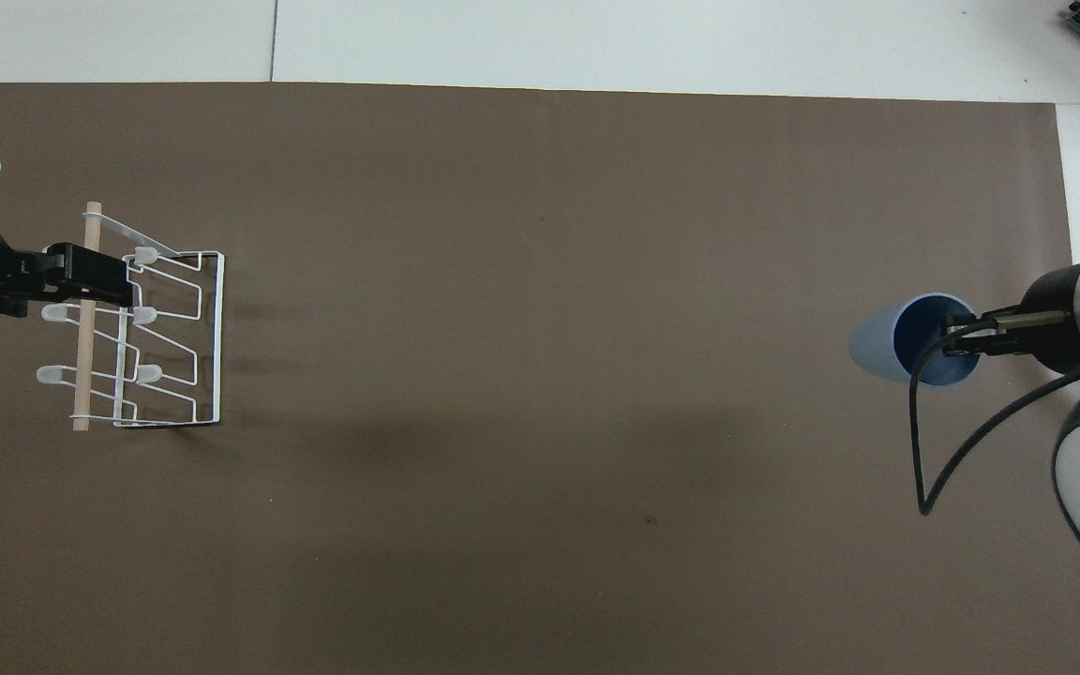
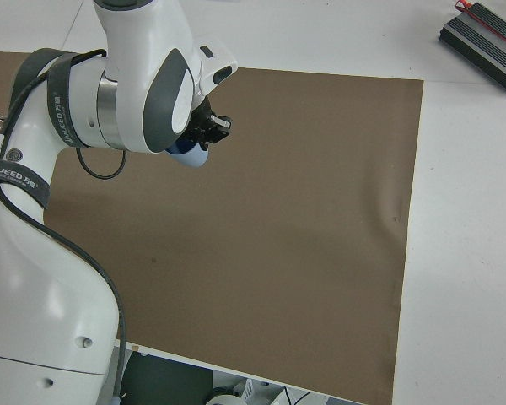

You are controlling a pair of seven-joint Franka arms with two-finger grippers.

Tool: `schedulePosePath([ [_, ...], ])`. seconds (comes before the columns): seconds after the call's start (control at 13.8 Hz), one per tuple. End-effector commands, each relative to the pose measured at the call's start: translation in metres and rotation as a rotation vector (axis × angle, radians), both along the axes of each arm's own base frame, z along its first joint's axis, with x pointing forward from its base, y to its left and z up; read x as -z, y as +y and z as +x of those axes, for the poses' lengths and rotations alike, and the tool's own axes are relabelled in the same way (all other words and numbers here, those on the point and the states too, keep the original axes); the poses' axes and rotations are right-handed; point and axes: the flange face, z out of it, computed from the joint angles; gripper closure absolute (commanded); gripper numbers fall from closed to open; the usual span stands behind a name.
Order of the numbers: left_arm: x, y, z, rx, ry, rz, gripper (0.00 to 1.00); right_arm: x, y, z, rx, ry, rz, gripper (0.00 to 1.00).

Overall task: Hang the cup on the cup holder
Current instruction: 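Lift the cup with the right gripper while the left gripper rises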

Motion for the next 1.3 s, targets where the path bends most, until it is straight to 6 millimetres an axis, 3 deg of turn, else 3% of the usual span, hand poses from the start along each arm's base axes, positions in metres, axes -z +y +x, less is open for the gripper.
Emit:
schedulePosePath([
  [0.0, -0.002, 0.0, -0.008, -0.338, 0.036, -0.116, 0.0, -0.003, 0.018, -0.003, -0.041, -0.005, 0.101, 1.0],
  [0.43, -0.015, -0.026, 0.001, -0.961, 0.201, -0.39, 0.0, -0.012, 0.079, -0.003, -0.088, -0.088, 0.324, 1.0],
  [0.58, -0.02, -0.032, 0.004, -1.077, 0.253, -0.473, 0.0, -0.017, 0.099, -0.004, -0.086, -0.116, 0.405, 1.0],
  [0.8, -0.024, -0.041, 0.002, -1.142, 0.335, -0.53, 0.0, -0.026, 0.129, -0.008, -0.087, -0.118, 0.537, 1.0],
  [1.23, -0.034, -0.108, -0.016, -1.052, 0.441, -0.596, 0.0, -0.043, 0.187, -0.023, -0.032, -0.119, 0.702, 1.0],
])
